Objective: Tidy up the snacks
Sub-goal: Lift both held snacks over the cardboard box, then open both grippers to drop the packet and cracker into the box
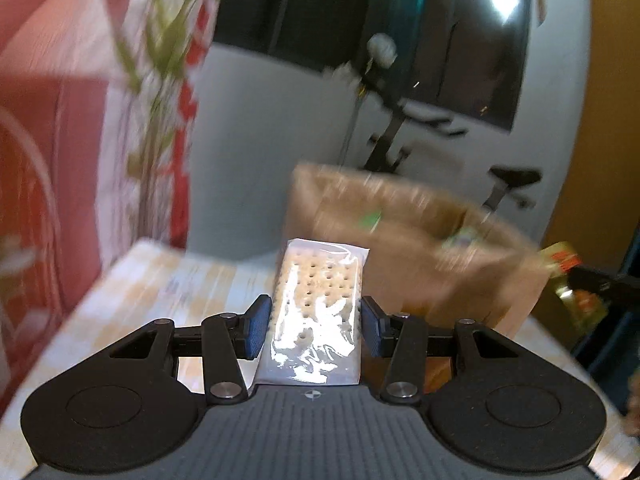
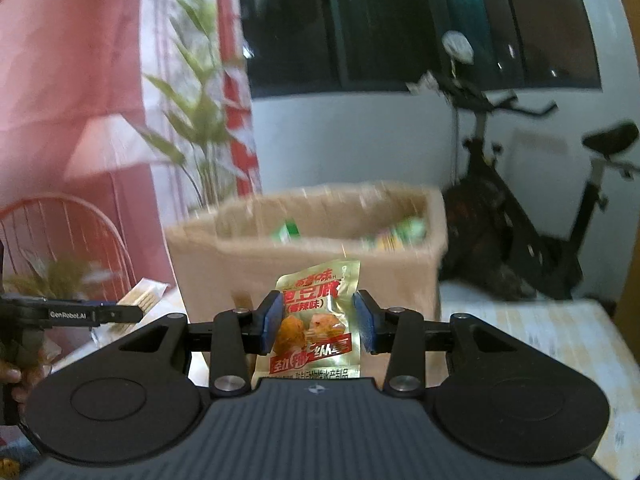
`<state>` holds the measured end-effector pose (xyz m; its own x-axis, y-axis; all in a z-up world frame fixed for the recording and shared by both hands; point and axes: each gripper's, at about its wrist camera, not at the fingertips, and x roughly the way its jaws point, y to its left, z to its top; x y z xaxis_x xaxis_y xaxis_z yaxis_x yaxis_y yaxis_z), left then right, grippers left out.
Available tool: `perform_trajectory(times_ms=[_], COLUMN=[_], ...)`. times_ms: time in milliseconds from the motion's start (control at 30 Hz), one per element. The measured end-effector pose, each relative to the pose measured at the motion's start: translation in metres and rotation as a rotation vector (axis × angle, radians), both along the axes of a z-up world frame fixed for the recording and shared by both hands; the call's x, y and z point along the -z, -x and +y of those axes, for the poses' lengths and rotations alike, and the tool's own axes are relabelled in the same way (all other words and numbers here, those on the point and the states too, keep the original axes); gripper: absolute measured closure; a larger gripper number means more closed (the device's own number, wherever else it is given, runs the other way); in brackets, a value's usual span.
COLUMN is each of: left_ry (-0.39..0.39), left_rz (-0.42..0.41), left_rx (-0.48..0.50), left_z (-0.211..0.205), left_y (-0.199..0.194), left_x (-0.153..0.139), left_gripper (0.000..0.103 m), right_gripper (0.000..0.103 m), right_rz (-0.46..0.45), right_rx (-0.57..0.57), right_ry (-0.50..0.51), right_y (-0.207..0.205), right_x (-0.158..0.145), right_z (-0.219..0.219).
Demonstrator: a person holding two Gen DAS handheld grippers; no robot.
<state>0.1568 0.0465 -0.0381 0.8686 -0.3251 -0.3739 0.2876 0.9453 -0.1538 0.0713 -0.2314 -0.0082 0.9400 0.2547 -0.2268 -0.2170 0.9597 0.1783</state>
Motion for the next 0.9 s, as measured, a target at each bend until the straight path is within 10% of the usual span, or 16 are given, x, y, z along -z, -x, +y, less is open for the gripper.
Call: perform_trajectory(times_ms=[267,633,767,900], left_ry=[0.019,0.062,0.063,0.045], left_rz=[-0.135,0.04,0.045,0.016], left_rx=[0.099,0.139,0.138,0.133], left_z=[-0.038,-0.084,-0.083,-0.074], left_y=[-0.043,-0.143,-0.144,-0.127], left_x=[-0.06,-0.03,-0.027,-0.031], left_gripper=[0.053,0.053,0.02,0.021], right_gripper=[0.061,0.06,0.052,0.044], right_rz=[-0.077,0.044,0.084,0.063], right_rx=[-0.035,0.052,0.035,0.026], right_ry=[0.007,-0.019,-0.02,-0.012], right_y=[-0.054,-0.15,-0.15,-0.138], right_x=[-0.028,-0.011,-0.003,-0.007], right_z=[0.005,0.021,0.023,0.02])
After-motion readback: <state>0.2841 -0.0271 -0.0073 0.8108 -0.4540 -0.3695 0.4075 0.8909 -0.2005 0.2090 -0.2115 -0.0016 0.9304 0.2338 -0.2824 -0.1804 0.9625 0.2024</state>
